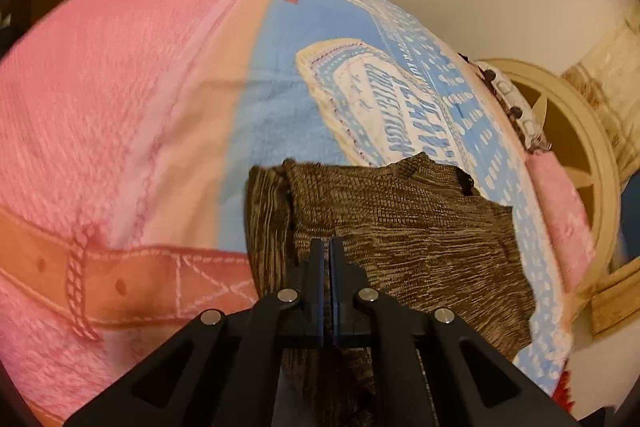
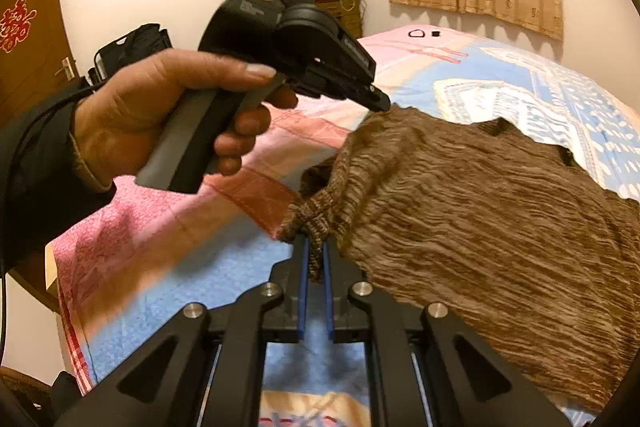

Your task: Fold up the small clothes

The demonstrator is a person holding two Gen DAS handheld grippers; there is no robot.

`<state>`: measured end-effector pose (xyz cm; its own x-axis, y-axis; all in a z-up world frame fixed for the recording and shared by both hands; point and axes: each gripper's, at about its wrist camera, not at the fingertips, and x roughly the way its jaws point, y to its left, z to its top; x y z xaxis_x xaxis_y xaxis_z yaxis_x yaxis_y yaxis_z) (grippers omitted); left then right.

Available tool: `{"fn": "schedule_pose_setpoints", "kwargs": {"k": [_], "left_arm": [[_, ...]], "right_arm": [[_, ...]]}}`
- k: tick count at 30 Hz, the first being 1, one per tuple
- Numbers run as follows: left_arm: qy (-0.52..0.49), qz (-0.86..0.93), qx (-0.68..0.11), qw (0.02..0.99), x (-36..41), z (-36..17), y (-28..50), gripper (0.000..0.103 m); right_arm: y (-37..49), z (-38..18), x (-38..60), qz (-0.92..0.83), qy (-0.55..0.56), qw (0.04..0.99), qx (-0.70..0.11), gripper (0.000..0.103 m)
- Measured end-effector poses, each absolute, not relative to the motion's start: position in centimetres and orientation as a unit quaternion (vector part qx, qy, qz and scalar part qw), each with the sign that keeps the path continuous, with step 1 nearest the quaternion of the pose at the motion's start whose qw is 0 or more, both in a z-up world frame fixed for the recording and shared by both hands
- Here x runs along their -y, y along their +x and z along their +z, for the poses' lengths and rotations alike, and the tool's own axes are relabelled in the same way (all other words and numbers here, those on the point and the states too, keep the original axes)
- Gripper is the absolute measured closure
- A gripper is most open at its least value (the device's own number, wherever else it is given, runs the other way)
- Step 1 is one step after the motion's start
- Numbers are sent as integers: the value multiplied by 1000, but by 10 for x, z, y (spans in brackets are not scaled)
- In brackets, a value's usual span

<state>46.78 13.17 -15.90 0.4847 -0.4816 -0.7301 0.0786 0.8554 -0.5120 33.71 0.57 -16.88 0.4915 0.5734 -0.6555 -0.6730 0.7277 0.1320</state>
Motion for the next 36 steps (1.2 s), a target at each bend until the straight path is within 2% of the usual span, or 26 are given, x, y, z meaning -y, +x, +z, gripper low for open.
{"fn": "schedule_pose_setpoints", "kwargs": {"k": [4,6,8,9,20,22,24,25,26,27,31,33,36], "left_arm": [[-261,-177,-484,816,-136,-172,473,98],[-267,-173,-481,817,-137,-172,472,77],[-273,-166,-471,822,-140,-170,468,34],[-276,-168,-466,824,-142,-168,467,28],[-230,-151,-488,828,-128,-173,479,26],[-233,-158,-486,827,-124,-172,483,25],[-277,-189,-472,815,-126,-173,485,26],[-296,-202,-459,813,-127,-171,484,40],[-292,-204,-459,814,-125,-169,485,63],[-289,-205,-460,814,-123,-166,485,69],[-317,-224,-441,809,-122,-153,486,89],[-324,-235,-430,809,-116,-143,488,89],[-329,-253,-425,805,-101,-134,493,96]], "right_arm": [[336,-170,-8,363,-77,859,-352,94],[337,-171,-6,361,-78,859,-355,94],[338,-172,-2,359,-79,859,-356,94],[337,-173,-2,359,-79,859,-356,94],[336,-175,-8,364,-79,858,-354,94],[336,-175,-6,364,-78,858,-354,94],[336,-175,-3,363,-77,859,-353,94],[336,-175,-2,362,-77,859,-353,94],[337,-174,-1,362,-78,860,-353,94],[337,-174,1,361,-78,860,-352,94],[336,-170,6,360,-76,862,-349,94],[337,-167,12,358,-71,863,-349,94],[339,-162,25,354,-56,866,-349,94]]}}
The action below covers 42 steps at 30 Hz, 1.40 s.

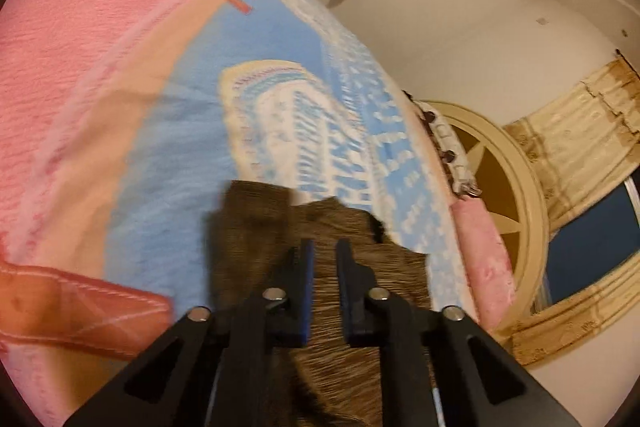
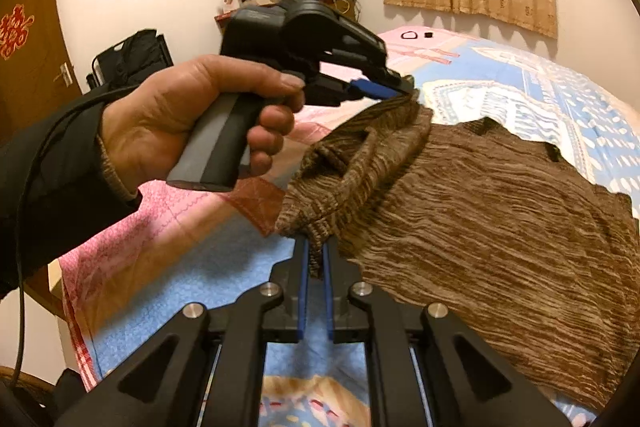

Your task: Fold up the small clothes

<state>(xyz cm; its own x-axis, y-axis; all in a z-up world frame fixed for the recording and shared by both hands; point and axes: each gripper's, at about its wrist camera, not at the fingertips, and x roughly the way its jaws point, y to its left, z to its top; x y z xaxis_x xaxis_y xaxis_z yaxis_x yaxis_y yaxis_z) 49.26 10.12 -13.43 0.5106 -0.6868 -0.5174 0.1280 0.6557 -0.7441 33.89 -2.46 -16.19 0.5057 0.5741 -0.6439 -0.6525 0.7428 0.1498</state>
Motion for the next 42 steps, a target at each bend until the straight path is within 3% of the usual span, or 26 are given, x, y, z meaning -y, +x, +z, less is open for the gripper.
{"fn": "schedule_pose_setpoints", "kwargs": {"k": [7,11,12,13,14,17,19,20,21,32,33,34,35,36,42], "left_arm": [[-267,-230,-458,816,-67,-142,496,96],[-203,-206,-416,862,-80,-115,482,93],[-195,-196,-408,870,-87,-109,479,86],[-192,-182,-408,874,-94,-109,478,50],[-196,-158,-408,878,-105,-108,475,20],[-208,-139,-411,876,-127,-120,470,17],[-224,-141,-444,856,-135,-135,474,17],[-246,-150,-449,845,-139,-144,475,17],[-251,-155,-461,837,-139,-152,478,17],[-252,-196,-467,825,-124,-178,499,17],[-261,-206,-464,821,-126,-178,499,19],[-264,-217,-470,814,-124,-179,500,48],[-257,-216,-479,811,-121,-180,501,92],[-263,-211,-482,809,-121,-180,501,92],[-305,-231,-449,807,-116,-160,499,93]], "right_arm": [[347,-151,61,334,-25,875,-349,96],[347,-148,72,327,-19,879,-347,96],[347,-148,74,328,-14,878,-348,96],[349,-149,73,330,-11,876,-350,96],[349,-152,71,336,-11,873,-354,95],[354,-158,68,341,-1,869,-359,89],[354,-160,62,338,-4,868,-363,56],[351,-160,57,333,-5,872,-359,24],[348,-159,54,334,-3,875,-350,12],[342,-184,-28,313,-147,869,-353,20],[346,-187,-36,311,-155,868,-354,31],[351,-191,-39,309,-159,866,-359,43],[356,-195,-42,309,-161,861,-369,75],[360,-199,-44,309,-162,857,-380,87],[354,-181,-20,317,-141,869,-354,91]]}}
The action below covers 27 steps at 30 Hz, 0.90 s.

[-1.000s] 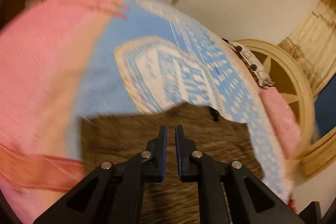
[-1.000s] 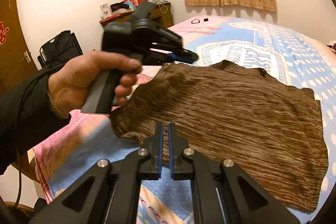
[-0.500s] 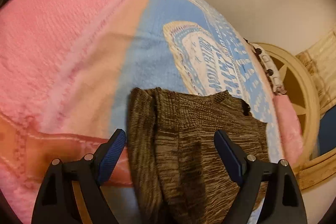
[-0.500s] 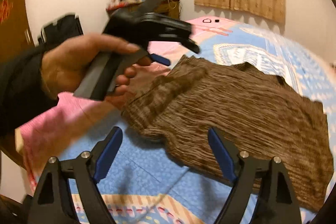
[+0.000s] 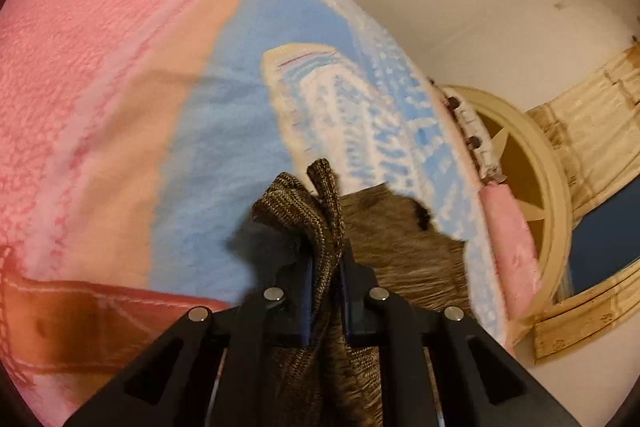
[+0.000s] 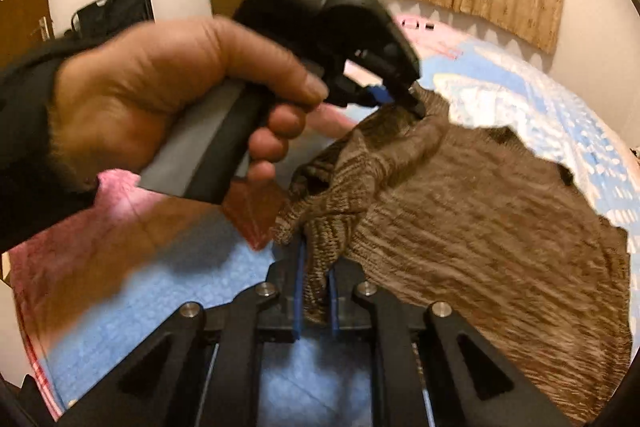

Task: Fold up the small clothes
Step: 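Lift the sweater with both grippers, fold it over, and open both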

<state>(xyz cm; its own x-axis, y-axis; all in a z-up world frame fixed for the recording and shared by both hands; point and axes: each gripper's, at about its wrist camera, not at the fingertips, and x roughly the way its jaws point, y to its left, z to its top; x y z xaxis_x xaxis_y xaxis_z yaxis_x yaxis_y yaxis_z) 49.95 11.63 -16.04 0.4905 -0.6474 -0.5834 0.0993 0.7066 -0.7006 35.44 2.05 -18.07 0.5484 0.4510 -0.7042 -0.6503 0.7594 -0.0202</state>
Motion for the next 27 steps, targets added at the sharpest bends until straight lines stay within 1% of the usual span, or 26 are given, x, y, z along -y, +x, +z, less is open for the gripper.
{"fn": "schedule_pose_setpoints", "kwargs": {"k": [5,12,19,27], "left_arm": [[-324,-268,-427,801,-82,-133,506,93],[-312,-315,-416,794,-14,-105,518,93],[-298,-347,-429,779,51,-106,528,93],[-261,-372,-456,766,117,-122,530,93]], "right_arm": [[350,-153,22,310,-113,885,-328,91],[351,-123,90,285,-71,908,-299,91],[357,-122,140,232,-37,924,-303,91],[353,-138,201,183,22,924,-335,91]]}}
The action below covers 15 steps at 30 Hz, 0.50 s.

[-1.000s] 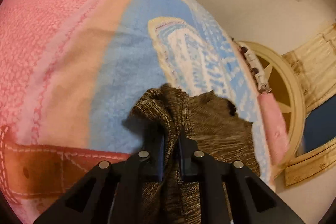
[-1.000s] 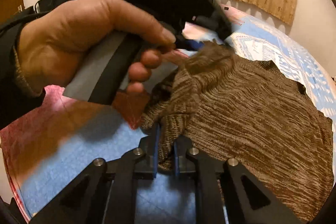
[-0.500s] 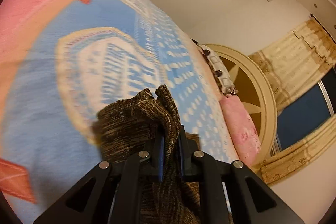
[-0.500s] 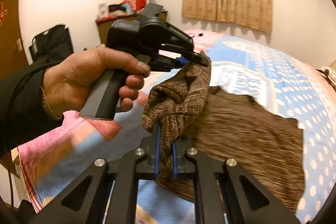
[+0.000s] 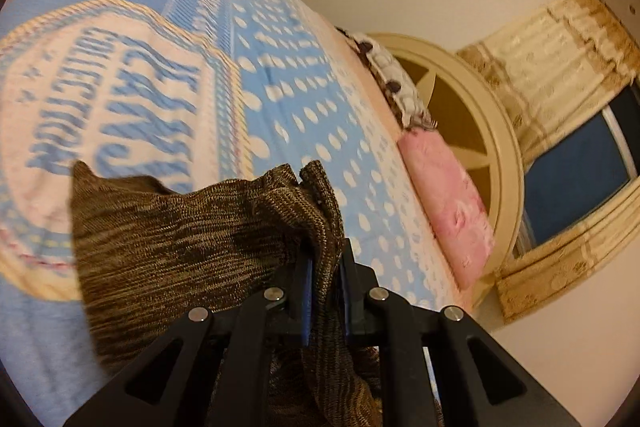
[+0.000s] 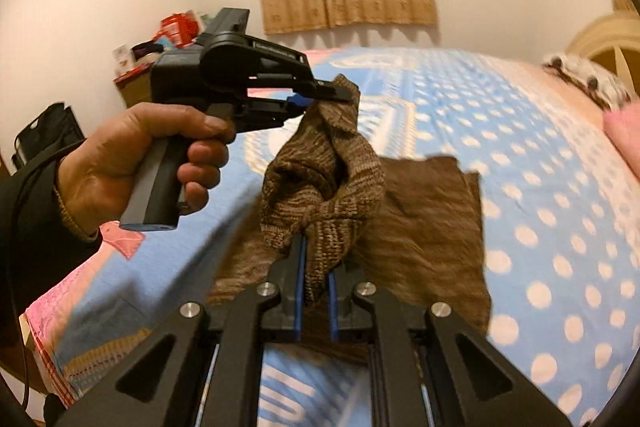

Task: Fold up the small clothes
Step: 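Lift the sweater with both grippers, fold it over, and open both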

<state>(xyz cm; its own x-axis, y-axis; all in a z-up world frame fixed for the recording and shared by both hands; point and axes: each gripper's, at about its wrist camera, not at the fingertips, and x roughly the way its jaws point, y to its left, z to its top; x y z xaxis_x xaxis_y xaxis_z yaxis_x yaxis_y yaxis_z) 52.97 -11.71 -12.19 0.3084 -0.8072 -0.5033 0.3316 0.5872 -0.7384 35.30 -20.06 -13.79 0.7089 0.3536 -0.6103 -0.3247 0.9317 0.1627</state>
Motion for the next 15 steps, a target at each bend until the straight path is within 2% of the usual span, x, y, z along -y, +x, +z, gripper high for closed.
{"fn": "schedule_pose_setpoints", "kwargs": {"k": [10,12,14,15], "left_arm": [[-187,-388,-474,768,182,-146,521,92],[-167,-387,-470,776,190,-143,517,85],[-140,-385,-464,785,197,-135,510,70],[-127,-384,-460,790,199,-131,506,66]], "right_arm": [[351,-163,261,140,87,911,-378,91],[350,-170,268,140,100,904,-390,91],[348,-178,276,136,114,899,-400,91],[347,-183,281,134,126,896,-405,89]]}}
